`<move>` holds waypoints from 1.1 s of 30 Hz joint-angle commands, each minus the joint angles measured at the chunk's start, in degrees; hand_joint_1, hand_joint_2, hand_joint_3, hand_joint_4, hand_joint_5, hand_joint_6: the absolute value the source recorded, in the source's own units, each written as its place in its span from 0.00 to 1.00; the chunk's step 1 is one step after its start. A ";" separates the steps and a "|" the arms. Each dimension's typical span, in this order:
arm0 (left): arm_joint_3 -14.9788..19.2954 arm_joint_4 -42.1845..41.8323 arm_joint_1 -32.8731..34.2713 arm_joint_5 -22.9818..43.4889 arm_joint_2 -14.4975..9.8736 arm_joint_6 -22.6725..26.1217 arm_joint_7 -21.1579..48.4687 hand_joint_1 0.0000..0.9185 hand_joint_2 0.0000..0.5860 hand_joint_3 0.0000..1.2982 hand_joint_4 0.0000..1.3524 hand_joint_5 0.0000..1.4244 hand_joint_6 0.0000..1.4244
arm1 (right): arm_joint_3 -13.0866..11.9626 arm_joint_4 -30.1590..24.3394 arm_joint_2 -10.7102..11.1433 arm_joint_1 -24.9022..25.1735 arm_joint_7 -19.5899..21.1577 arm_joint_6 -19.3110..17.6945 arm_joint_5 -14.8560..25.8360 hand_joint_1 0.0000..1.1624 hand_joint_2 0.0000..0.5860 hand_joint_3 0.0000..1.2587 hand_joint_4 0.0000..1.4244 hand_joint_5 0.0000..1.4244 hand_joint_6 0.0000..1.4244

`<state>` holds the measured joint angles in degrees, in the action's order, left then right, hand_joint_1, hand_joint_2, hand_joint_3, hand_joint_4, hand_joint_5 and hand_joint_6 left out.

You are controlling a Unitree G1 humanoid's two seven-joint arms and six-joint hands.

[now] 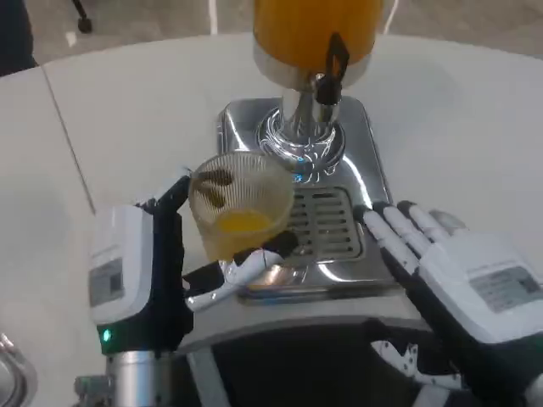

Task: Grasp the cup under the faucet to collect the drink, then remove the cup.

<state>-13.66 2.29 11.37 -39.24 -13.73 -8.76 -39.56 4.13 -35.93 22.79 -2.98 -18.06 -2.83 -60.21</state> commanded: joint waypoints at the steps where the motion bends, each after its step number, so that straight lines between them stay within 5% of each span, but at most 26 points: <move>1: 0.19 -4.43 -2.08 -1.58 -0.13 -2.27 1.18 0.60 0.14 0.89 0.80 1.00 1.00 | 0.67 -0.12 -0.27 0.96 0.60 -0.22 0.66 0.52 0.78 0.00 0.00 0.00 0.03; 11: 2.00 -11.49 -8.01 -2.40 -2.38 -4.91 5.16 0.60 0.14 0.89 0.80 1.00 1.00 | -2.38 -10.18 1.63 -1.48 -6.63 0.05 3.66 0.51 0.78 0.00 0.00 0.00 0.03; 25: 4.47 -17.76 -15.10 -1.95 -2.06 -7.66 8.22 0.60 0.14 0.90 0.80 1.00 1.00 | -0.56 -7.10 0.23 -2.35 -4.29 -1.71 1.72 0.50 0.79 0.00 0.00 0.00 0.03; 33: 4.76 -20.16 -18.50 -1.82 -0.83 -8.30 10.18 0.60 0.14 0.90 0.80 1.00 1.00 | -1.61 -5.41 0.97 -0.97 -3.88 -2.29 2.87 0.49 0.80 0.00 0.00 0.00 0.03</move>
<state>-8.96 -15.20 -6.62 -41.20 -15.44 -15.00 -29.44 2.92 -41.80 23.45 -4.45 -22.65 -4.98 -57.57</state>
